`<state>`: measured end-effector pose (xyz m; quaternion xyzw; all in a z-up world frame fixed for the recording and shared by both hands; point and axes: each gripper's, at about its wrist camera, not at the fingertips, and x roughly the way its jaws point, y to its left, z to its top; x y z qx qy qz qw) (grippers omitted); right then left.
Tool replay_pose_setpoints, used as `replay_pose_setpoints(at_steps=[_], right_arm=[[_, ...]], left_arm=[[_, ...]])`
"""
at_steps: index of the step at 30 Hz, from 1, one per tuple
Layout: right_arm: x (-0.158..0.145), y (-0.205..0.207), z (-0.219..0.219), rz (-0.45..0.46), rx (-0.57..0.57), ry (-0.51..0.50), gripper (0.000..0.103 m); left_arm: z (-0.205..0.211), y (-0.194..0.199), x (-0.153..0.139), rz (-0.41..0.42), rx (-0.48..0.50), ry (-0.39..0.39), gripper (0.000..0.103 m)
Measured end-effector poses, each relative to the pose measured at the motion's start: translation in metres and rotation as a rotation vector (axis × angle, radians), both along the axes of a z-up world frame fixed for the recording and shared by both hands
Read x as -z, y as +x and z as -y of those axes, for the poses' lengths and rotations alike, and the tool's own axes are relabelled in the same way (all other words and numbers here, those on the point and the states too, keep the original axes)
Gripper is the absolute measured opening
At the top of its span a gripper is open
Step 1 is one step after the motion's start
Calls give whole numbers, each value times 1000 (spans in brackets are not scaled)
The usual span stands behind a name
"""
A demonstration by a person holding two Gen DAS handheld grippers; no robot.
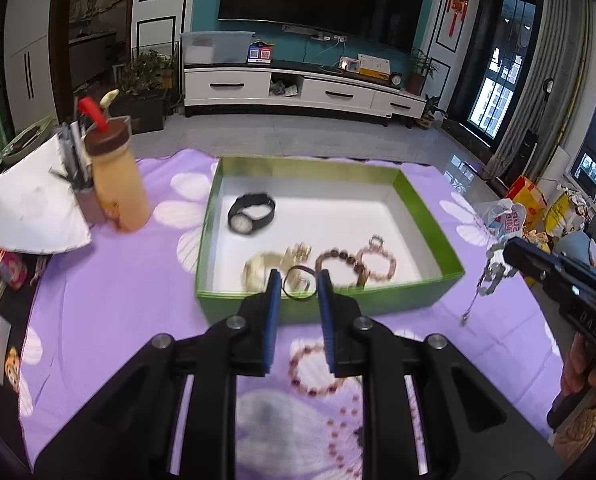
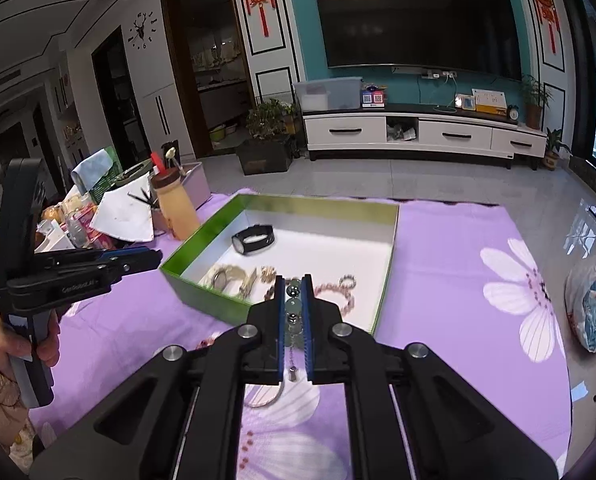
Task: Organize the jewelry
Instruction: 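Carry the black ring and green charm over the green box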
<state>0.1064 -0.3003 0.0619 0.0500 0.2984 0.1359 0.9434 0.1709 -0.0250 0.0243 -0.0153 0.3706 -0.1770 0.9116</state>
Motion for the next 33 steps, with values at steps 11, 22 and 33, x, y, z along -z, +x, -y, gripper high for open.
replay_pose_setpoints(at_steps=[11,22,33], right_arm=[[-8,65,9,-18,9,34,7],[13,120,14,-96,33,89,7],[55,156,11,-220,50,143,7]], left_arm=[[28,72,-8,-62,-4,-39,18],[46,126,28,-149,-38,-10,18],[58,157,69,-243,-65,26,18]])
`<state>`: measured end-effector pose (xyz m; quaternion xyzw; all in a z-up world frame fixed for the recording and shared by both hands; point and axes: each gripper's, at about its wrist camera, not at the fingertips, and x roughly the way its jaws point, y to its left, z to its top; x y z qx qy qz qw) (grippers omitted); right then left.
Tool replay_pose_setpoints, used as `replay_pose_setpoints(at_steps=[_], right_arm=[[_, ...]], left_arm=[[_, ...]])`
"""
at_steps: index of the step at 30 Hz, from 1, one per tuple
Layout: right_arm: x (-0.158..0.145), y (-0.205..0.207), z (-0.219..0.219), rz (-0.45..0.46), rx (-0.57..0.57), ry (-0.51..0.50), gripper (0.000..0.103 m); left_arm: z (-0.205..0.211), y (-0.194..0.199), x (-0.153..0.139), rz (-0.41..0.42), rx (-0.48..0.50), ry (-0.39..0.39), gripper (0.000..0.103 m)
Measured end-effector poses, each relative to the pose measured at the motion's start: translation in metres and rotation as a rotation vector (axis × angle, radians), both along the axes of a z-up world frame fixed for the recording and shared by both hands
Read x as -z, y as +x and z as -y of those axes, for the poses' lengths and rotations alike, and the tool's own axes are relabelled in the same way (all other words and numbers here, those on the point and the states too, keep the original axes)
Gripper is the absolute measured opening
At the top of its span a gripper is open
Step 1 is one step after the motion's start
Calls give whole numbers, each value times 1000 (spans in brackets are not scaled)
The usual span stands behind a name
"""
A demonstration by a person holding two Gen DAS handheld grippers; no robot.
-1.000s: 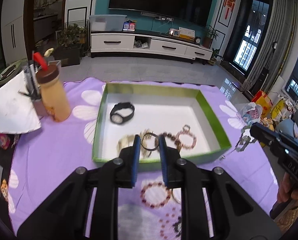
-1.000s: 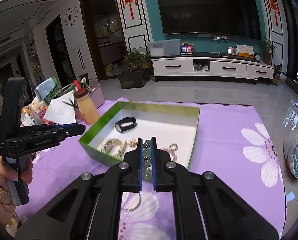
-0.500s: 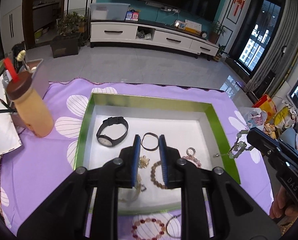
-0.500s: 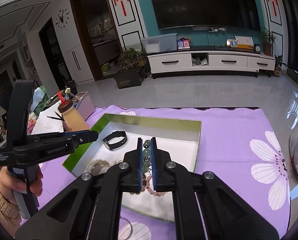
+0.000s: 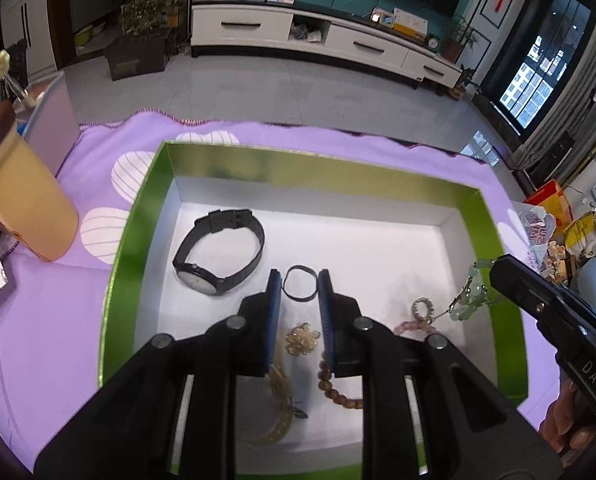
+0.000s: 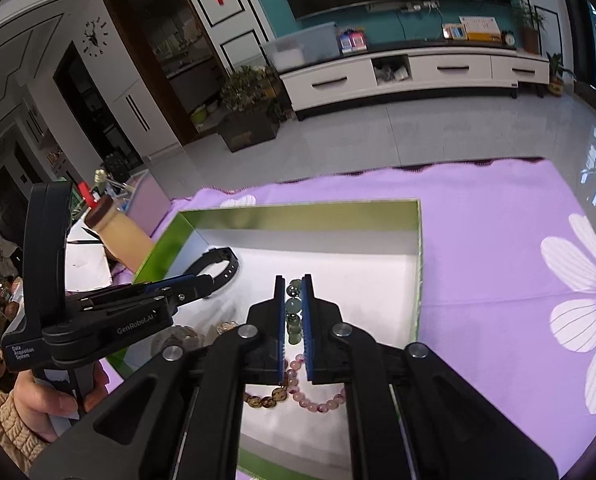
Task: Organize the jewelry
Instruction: 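Carry the black ring and green charm over the green box, then open both grippers to drop the ring and charm into the box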
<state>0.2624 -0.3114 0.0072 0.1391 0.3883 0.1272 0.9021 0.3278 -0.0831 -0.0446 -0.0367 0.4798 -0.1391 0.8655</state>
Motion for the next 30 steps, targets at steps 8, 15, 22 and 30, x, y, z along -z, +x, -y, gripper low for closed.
replay_pose_setpoints(at_steps=[8,15,22,30], right_arm=[[20,11,-8,-57,1,-30,7],[28,12,-5,-79,7,-30,7],[23,10,-7,-66,11,-53,16],[14,-2,4,-53,29,-49,27]], left_arm=[[8,5,15,-24,9,37,18],[10,7,23,-40,9,48,19],[10,8,23,-41,0,48,21],[5,-1,13,-25,-10,32,51]])
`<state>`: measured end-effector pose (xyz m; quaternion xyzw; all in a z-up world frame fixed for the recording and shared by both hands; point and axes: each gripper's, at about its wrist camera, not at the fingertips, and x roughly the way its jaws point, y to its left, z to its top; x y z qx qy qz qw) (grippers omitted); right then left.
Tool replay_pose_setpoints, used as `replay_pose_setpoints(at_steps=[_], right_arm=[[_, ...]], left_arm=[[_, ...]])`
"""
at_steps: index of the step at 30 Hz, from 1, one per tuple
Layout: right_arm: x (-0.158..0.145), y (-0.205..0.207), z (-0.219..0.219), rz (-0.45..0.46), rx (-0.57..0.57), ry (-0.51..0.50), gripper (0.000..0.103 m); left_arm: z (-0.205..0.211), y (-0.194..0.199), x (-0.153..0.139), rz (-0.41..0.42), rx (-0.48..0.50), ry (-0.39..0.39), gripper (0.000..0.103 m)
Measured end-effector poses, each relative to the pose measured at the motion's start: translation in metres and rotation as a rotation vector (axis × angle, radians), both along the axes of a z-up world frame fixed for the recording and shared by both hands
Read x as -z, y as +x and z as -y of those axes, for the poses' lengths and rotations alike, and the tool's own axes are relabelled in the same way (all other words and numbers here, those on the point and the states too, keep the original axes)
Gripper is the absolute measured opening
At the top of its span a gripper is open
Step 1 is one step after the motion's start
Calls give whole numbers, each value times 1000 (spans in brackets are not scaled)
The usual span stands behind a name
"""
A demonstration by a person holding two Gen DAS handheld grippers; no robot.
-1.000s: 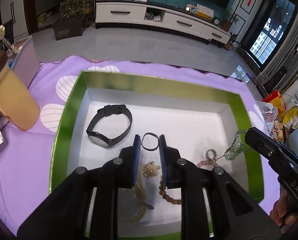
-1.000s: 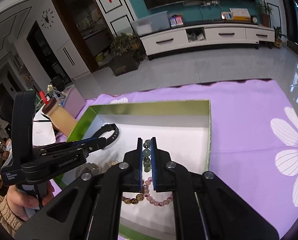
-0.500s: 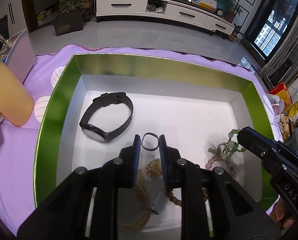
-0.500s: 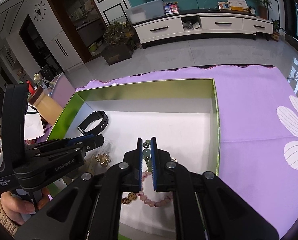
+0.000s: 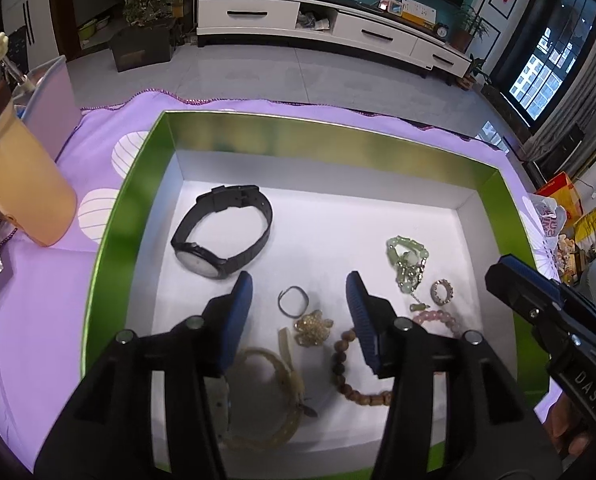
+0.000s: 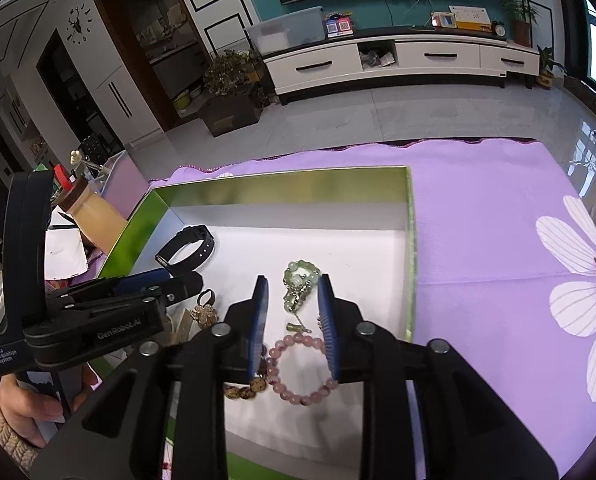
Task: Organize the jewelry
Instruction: 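Open both grippers to drop the ring and charm into the box, then move both open grippers back to the bead bracelet and silver bangle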
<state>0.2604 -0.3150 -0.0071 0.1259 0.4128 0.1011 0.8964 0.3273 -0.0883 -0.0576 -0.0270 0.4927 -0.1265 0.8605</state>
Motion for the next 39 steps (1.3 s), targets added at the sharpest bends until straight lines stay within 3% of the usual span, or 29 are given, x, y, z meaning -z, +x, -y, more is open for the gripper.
replay_pose_setpoints(at_steps=[4,7,10,17,20,26,32,39], right_arm=[[-9,-14,7,25,11,10,42],[-16,-26,11,41,14,6,44],[-23,-37,12,55,22,-4,56],[-43,-79,18,101,21,-45,73],[-47,-99,19,112,9,-72,82],[-41,-136,14,104,-25,-117,83],[-24,-170,1,73,-70,-112,83],[2,-191,-12,14,-97,-87,83]], left_arm=[[-3,-12,-11,26,-1,-5,67],[-6,-23,-19,44,4,1,73],[-10,-36,-29,64,4,7,87],[-28,-74,-51,100,0,-23,100],[-36,-95,-59,113,4,-36,101],[-43,-134,-61,133,31,-5,101],[-48,-174,-42,138,31,75,101],[-69,-204,-10,86,-19,65,101]])
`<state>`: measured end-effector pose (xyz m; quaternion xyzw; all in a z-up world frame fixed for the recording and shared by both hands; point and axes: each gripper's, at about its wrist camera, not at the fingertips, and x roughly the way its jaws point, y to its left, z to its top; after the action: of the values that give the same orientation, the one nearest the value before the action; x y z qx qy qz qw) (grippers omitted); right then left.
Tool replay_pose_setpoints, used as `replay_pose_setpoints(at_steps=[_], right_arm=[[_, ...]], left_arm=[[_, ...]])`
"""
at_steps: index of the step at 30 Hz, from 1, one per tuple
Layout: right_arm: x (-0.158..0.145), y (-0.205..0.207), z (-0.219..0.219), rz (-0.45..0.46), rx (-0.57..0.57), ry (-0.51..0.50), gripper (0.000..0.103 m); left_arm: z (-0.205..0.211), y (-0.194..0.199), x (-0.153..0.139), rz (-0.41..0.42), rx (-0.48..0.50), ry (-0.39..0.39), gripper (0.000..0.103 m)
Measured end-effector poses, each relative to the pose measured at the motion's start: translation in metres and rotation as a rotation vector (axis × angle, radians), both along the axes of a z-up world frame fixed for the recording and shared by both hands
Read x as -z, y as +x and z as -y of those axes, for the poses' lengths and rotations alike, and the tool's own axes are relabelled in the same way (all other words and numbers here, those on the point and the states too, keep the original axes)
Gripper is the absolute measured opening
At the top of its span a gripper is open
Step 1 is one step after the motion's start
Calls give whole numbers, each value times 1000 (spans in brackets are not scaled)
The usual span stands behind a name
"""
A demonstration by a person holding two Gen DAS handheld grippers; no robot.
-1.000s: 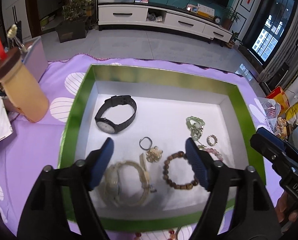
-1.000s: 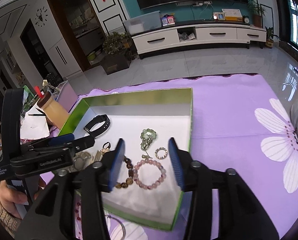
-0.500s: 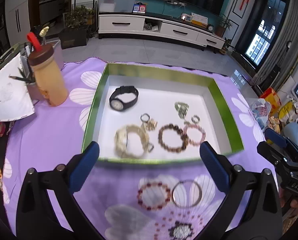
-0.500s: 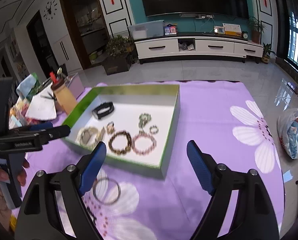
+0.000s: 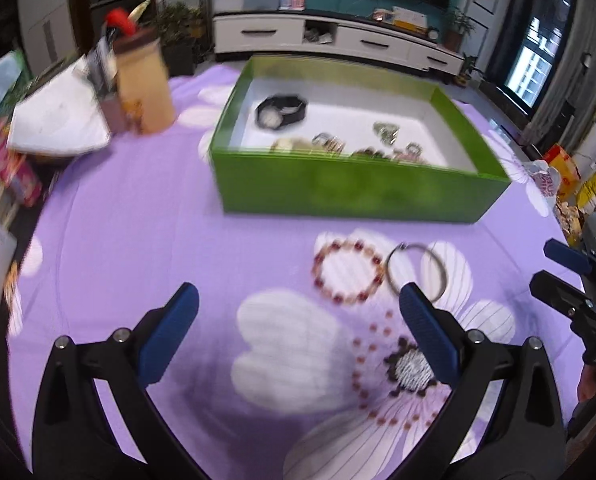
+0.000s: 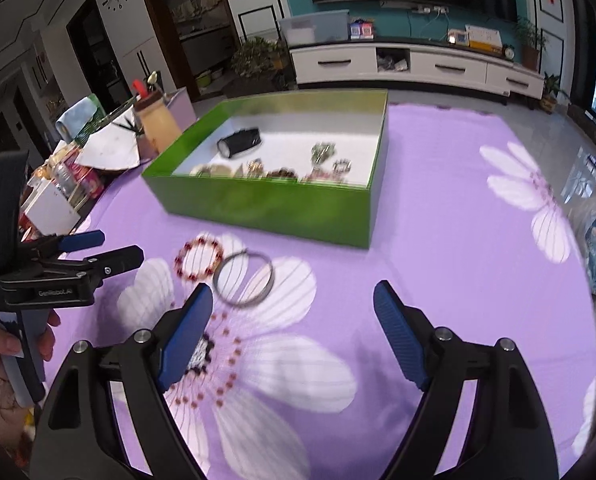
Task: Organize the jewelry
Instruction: 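Move both open grippers back to the bead bracelet and silver bangle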
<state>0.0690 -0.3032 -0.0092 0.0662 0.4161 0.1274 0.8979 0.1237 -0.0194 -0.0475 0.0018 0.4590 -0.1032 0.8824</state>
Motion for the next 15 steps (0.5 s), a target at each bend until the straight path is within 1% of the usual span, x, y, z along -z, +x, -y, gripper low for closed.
replay_pose_setpoints(at_steps=[3,7,9,12,15], right_arm=[[12,-2,-6,-28,5,15,83],[29,-4,-11,-59,30,46,83],[34,-3,-13,-65,48,61,83],[40,1,-17,-70,56,80,82],[41,6,-23,-63,49,68,79]], left_arm=[[-13,-9,13,-20,-79,-15,101],[-25,-13,26,-48,-140,-70,101],[-27,-13,30,-48,-167,-73,101],[-24,-12,34,-48,-172,-60,101],[-18,-7,35,-43,-158,-41,101]])
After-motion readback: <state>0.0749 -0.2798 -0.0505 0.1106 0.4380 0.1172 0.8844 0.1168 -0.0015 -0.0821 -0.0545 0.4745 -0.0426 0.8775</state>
